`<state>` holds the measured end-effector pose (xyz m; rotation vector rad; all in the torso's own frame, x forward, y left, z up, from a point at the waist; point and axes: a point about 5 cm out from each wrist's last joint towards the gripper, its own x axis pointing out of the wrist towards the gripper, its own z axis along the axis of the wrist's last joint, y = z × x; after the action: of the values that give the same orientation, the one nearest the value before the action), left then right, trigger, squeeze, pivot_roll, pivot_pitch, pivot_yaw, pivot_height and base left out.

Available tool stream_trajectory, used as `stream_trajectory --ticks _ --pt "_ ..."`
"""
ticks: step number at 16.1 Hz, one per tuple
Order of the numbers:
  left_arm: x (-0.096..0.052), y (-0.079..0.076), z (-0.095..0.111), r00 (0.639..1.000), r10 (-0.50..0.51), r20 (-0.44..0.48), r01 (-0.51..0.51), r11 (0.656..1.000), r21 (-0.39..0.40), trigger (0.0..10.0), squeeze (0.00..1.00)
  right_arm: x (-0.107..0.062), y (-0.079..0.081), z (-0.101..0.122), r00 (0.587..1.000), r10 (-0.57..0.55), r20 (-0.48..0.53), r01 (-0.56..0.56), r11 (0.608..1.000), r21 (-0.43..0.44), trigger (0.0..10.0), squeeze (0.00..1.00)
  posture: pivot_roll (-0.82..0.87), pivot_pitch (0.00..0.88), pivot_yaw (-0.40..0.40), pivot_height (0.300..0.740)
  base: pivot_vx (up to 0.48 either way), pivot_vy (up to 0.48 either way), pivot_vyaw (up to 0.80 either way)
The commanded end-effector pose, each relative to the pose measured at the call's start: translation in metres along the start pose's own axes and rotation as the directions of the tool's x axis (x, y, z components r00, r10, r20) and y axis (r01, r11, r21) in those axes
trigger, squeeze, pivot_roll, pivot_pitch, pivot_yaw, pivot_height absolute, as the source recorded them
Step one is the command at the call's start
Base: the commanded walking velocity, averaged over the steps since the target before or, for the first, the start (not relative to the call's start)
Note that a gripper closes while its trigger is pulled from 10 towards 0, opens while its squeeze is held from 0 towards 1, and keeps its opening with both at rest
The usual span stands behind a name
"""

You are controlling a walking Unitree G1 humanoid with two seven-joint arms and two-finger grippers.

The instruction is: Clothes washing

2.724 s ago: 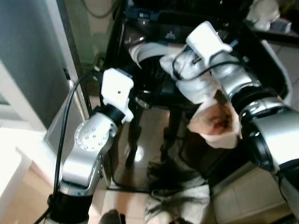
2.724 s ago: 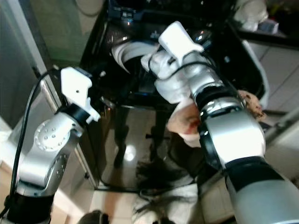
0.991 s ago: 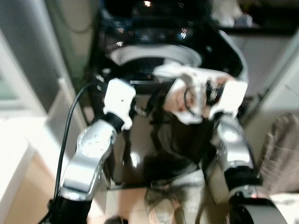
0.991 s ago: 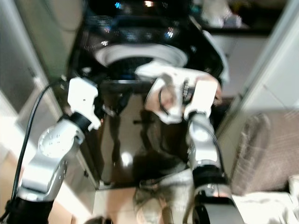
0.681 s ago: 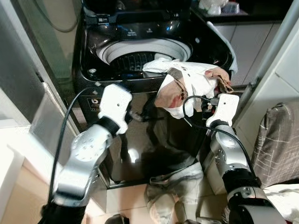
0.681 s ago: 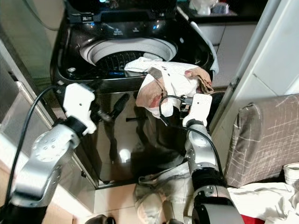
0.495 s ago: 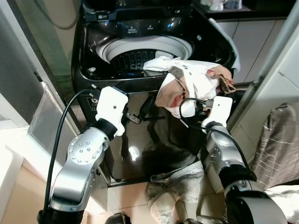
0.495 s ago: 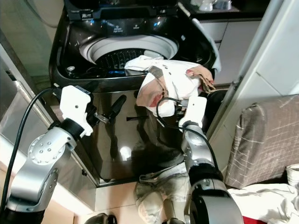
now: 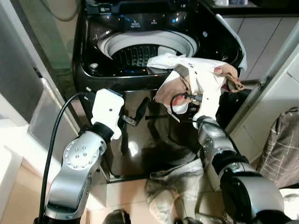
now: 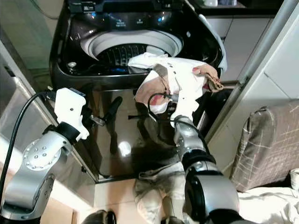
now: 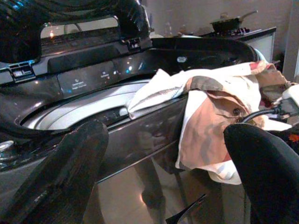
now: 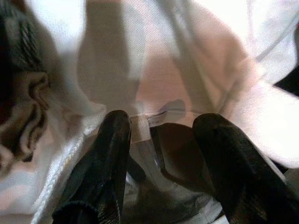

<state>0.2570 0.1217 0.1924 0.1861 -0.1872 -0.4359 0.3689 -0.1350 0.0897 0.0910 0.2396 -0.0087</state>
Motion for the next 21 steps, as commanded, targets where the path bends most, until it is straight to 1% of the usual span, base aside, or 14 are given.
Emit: stream_trajectory --ticks 1,3,4,6,7,8,10,12,14,16,17,19,21 --pt "0.0 0.002 0.005 1.0 0.016 0.008 -0.016 1.0 0.012 10.0 0.0 0.002 0.005 0.006 1.0 0.009 0.013 -0.009 1.0 -0.027 10.0 0.0 0.09 0.134 0.01 0.74 0.0 0.0 0.0" --pt "0.001 0.003 0.005 1.0 0.018 0.01 -0.019 1.0 0.011 10.0 0.0 0.004 0.008 0.008 1.0 0.029 0.009 -0.029 0.999 -0.046 10.0 0.0 0.09 0.136 0.009 0.74 0.0 0.0 0.0" --pt "0.002 0.003 0.006 1.0 0.023 0.013 -0.023 1.0 0.011 10.0 0.0 0.005 0.011 0.012 0.999 0.043 0.011 -0.042 0.997 -0.068 10.0 0.0 0.09 0.138 0.006 0.74 0.0 0.0 0.0" --pt "0.004 0.004 0.007 0.999 0.033 0.019 -0.033 0.999 0.01 10.0 0.0 0.007 0.007 0.017 1.0 0.026 0.016 -0.025 0.994 -0.104 10.0 0.0 0.09 0.14 0.002 0.74 0.0 0.0 0.0" --pt "0.003 0.004 0.008 0.999 0.037 0.021 -0.038 0.999 0.012 10.0 0.0 0.009 0.006 0.024 0.999 0.024 0.034 -0.02 0.991 -0.135 10.0 0.0 0.09 0.141 0.0 0.74 0.0 0.0 0.0" --pt "0.003 0.005 0.008 0.999 0.039 0.022 -0.04 0.999 0.013 10.0 0.0 0.009 0.006 0.027 0.999 0.025 0.042 -0.019 0.989 -0.148 10.0 0.0 0.09 0.141 0.0 0.74 0.0 0.0 0.0" --pt "0.004 0.006 0.008 0.999 0.044 0.026 -0.044 0.999 0.017 10.0 0.0 0.014 0.01 0.051 0.994 0.038 0.099 -0.014 0.973 -0.228 10.0 0.0 0.1 0.134 -0.002 0.74 0.0 0.0 0.0" --pt "0.006 0.006 0.008 0.998 0.046 0.03 -0.047 0.999 0.017 10.0 0.0 0.016 0.011 0.065 0.992 0.042 0.12 -0.009 0.966 -0.26 10.0 0.0 0.1 0.12 -0.009 0.74 0.0 0.0 0.0" --pt "0.008 0.007 0.008 0.998 0.051 0.035 -0.051 0.998 0.02 10.0 0.0 0.018 0.012 0.081 0.987 0.042 0.152 0.0 0.964 -0.267 10.0 0.0 0.1 0.107 -0.017 0.74 0.0 0.0 0.0" --pt "0.011 0.008 0.008 0.997 0.063 0.045 -0.064 0.998 0.019 10.0 0.0 0.019 0.021 0.108 0.973 0.076 0.22 -0.015 0.964 -0.266 10.0 0.0 0.09 0.087 -0.028 0.74 0.0 0.0 0.0" --pt "0.013 0.008 0.009 0.996 0.067 0.054 -0.068 0.998 0.019 10.0 0.0 0.019 0.028 0.126 0.959 0.099 0.265 -0.024 0.962 -0.27 10.0 0.0 0.09 0.072 -0.038 0.74 0.0 0.0 0.0" --pt "0.018 0.009 0.011 0.994 0.08 0.073 -0.081 0.997 0.014 10.0 0.0 0.014 0.048 0.17 0.909 0.165 0.382 -0.058 0.959 -0.278 10.0 0.0 0.08 0.052 -0.049 0.74 0.0 0.0 0.0" --pt "0.021 0.01 0.011 0.993 0.085 0.083 -0.086 0.996 0.011 10.0 0.0 0.007 0.061 0.2 0.866 0.213 0.453 -0.084 0.954 -0.287 10.0 0.0 0.07 0.033 -0.056 0.74 0.0 0.0 0.0"
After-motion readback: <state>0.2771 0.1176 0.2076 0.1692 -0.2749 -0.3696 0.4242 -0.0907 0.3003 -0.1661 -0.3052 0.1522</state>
